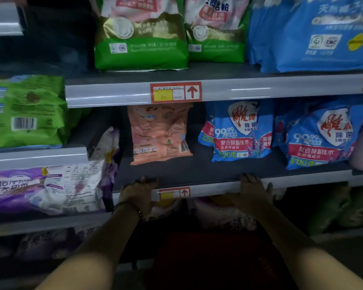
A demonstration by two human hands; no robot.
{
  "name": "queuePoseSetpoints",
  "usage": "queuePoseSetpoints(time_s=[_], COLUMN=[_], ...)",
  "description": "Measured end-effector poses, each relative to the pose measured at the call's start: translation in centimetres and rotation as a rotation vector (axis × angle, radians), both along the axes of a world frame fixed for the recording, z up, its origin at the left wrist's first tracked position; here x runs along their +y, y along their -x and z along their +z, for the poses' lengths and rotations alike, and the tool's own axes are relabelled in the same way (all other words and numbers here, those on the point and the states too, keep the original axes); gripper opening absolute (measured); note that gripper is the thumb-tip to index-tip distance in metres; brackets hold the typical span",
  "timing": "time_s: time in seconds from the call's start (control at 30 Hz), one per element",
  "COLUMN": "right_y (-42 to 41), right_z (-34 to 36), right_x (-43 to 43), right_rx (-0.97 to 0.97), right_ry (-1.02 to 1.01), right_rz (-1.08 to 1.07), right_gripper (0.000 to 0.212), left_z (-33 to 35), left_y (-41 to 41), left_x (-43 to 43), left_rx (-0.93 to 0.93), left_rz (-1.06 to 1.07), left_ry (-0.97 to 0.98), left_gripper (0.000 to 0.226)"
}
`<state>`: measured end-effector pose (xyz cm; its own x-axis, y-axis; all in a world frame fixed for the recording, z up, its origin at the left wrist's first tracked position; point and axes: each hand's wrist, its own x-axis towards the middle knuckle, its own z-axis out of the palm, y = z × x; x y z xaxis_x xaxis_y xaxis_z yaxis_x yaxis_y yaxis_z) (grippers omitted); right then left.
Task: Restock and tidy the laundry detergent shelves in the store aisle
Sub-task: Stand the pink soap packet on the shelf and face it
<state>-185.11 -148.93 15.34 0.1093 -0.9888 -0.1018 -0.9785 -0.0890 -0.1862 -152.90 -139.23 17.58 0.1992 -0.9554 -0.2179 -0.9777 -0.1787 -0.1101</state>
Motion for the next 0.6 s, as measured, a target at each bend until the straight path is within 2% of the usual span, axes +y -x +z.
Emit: queuePoseSetpoints(time_s=[0.1,0.23,0.33,0.47,0.6], right_y=[-3.0,-9.2,-13.3,-17.6,-20.1], right_z=[0.4,1.5,2.0,2.2,3.0], right_x=[0.8,0.7,-0.8,-4.7,-8.0], right_rx=[-0.037,-0.473,-0.610,-0.799,-0.939], right_ry=[0.133,0.098,0.072,-0.017,-0.121], right_rz=[0.018,0.080,0.091,-0.018,-0.139], right_gripper=[0.062,0.052,0.047,0.048,0.076], left_z=[0.1,0.5,0.5,-0.7,-0.9], left_y=[-0.5,-0.7,-0.5,-0.9,-1.1], left_x=[-0.7,-1.5,-1.7,-2.6,-3.1], left_rx=[0.008,-0.055,-0.080,-0.110,-0.152], left_rz=[-0.007,-0.042,-0.045,-0.036,-0.030], left_ry=[0.012,-0.033,-0.006,0.025,0.036], left_gripper=[0.071,0.069,0.060,0.046,0.046])
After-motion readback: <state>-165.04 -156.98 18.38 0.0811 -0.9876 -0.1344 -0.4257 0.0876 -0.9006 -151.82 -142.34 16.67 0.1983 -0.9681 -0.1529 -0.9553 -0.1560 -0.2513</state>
